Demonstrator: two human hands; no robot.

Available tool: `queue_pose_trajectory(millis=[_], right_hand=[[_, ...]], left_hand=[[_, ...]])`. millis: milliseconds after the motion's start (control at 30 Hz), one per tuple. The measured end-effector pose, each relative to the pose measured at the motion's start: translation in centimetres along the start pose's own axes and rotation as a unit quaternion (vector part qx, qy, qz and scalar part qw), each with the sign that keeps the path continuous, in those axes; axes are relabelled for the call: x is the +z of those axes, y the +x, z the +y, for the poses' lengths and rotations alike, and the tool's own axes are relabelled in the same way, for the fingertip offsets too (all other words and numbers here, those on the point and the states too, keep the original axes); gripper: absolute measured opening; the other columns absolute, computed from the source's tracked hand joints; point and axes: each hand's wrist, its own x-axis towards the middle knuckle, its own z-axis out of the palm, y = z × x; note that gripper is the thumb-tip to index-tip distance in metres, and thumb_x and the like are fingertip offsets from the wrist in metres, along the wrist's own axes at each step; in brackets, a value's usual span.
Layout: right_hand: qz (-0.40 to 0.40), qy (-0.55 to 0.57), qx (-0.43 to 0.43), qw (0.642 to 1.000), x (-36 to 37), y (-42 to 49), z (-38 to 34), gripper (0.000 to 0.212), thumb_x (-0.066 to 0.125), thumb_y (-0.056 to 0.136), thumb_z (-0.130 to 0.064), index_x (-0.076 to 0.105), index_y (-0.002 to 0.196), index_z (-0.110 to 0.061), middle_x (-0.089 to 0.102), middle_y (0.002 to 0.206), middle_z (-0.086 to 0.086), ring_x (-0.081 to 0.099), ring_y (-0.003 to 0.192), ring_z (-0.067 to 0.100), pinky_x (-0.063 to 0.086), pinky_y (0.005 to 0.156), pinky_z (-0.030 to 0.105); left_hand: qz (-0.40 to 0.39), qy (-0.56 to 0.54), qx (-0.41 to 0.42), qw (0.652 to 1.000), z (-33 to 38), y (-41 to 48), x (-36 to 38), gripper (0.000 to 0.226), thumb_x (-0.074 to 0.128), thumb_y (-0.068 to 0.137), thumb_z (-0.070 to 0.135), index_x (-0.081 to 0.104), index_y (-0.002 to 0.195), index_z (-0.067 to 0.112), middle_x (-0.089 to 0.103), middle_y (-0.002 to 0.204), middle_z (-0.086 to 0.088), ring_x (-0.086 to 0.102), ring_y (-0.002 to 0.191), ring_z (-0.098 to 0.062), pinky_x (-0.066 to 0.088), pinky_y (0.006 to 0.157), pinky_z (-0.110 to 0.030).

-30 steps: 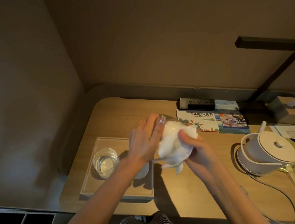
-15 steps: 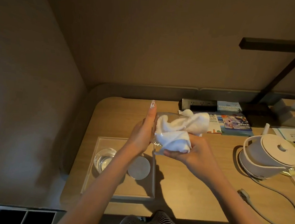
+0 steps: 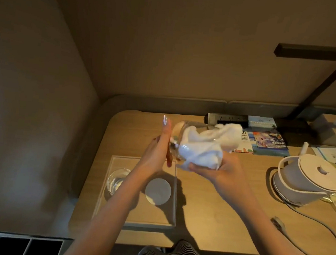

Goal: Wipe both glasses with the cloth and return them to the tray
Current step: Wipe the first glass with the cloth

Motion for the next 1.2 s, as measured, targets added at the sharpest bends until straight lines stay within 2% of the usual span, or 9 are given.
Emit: queue_pose_trajectory(millis=[167,467,567,633,733,833,933,1033,1200], right_hand=[[-0.059,-0.115,-0.082,0.988,0.5,-0.2,0.1,0.015,0.076,0.073,-0.028,0.069,0.085,-0.034,0.066,0.092,-0.025,0.059,0.092,-0.008,0.045,0.074,0.009],[-0.061,0.464,0.291,0.834,-0.1,1.0,0.1,0.044,0.071,0.070,-0.018,0.065,0.110,0.001,0.064,0.108,0.017,0.063,0.101,0.027,0.054,0.084,0.039],[-0.037,0.348,0.195,0.916,0.7,0.6,0.0,0.031,0.069,0.072,-0.015,0.069,0.100,-0.004,0.071,0.095,0.008,0.067,0.088,0.020,0.055,0.069,0.026],[-0.039,0.013,0.013,0.999,0.7,0.4,0.4,0.020,0.075,0.071,-0.018,0.073,0.091,-0.015,0.074,0.091,0.001,0.066,0.085,0.014,0.052,0.068,0.026],[-0.068,-0.266,-0.169,0.947,1.2,0.4,1.8,0.010,0.075,0.073,-0.010,0.070,0.081,-0.013,0.071,0.082,0.003,0.063,0.081,0.021,0.047,0.065,0.035],[-0.041,-0.259,-0.202,0.944,2.0,0.0,1.6,0.011,0.073,0.076,-0.014,0.070,0.085,-0.010,0.071,0.084,0.003,0.064,0.084,0.019,0.047,0.070,0.031],[-0.037,-0.005,-0.032,0.999,2.3,-0.3,-0.1,0.024,0.074,0.074,-0.022,0.072,0.097,-0.014,0.073,0.095,-0.003,0.067,0.091,0.008,0.050,0.072,0.018],[-0.079,0.336,0.182,0.921,1.2,0.3,-0.4,0.030,0.066,0.074,-0.015,0.068,0.102,-0.004,0.073,0.093,0.006,0.069,0.086,0.018,0.054,0.065,0.023],[-0.082,0.378,0.206,0.899,0.7,0.5,-0.2,0.028,0.067,0.073,-0.007,0.065,0.101,-0.001,0.071,0.089,0.010,0.068,0.083,0.021,0.055,0.064,0.026]], left_hand=[[0.018,-0.084,-0.015,0.996,1.1,-0.2,1.0,0.069,0.029,0.078,0.087,0.073,0.094,0.037,0.077,0.099,0.010,0.068,0.108,-0.020,0.054,0.091,-0.035],[0.044,0.302,0.147,0.941,0.1,-0.6,0.0,0.059,0.018,0.088,0.069,0.048,0.106,0.021,0.056,0.067,0.009,0.058,0.062,0.001,0.042,0.058,-0.019],[-0.043,0.097,0.022,0.994,0.4,-0.6,-1.2,0.093,0.020,0.076,0.089,0.058,0.126,0.021,0.066,0.091,0.001,0.062,0.084,-0.011,0.049,0.085,-0.038],[-0.068,0.016,-0.023,0.997,1.0,-0.6,-1.5,0.090,0.009,0.081,0.087,0.067,0.114,0.027,0.073,0.100,-0.004,0.068,0.092,-0.019,0.052,0.086,-0.035],[-0.081,0.007,-0.069,0.994,2.0,-0.7,-1.1,0.080,0.002,0.092,0.072,0.065,0.101,0.025,0.074,0.081,0.007,0.072,0.073,-0.003,0.055,0.065,-0.018],[-0.047,-0.053,-0.080,0.994,1.7,-0.9,-0.3,0.089,0.015,0.080,0.085,0.065,0.116,0.021,0.074,0.107,-0.004,0.071,0.100,-0.015,0.058,0.089,-0.034],[0.018,-0.057,-0.027,0.998,0.7,-1.7,0.6,0.074,0.022,0.080,0.088,0.065,0.111,0.036,0.072,0.112,0.006,0.067,0.108,-0.010,0.053,0.097,-0.036],[0.078,0.095,0.091,0.988,-0.4,-2.3,0.9,0.083,0.019,0.067,0.099,0.052,0.113,0.038,0.072,0.097,0.001,0.072,0.087,-0.014,0.061,0.077,-0.039],[0.013,0.119,0.069,0.990,-0.2,-2.5,-0.4,0.106,0.021,0.062,0.102,0.045,0.137,0.032,0.069,0.110,-0.008,0.069,0.100,-0.026,0.058,0.086,-0.054]])
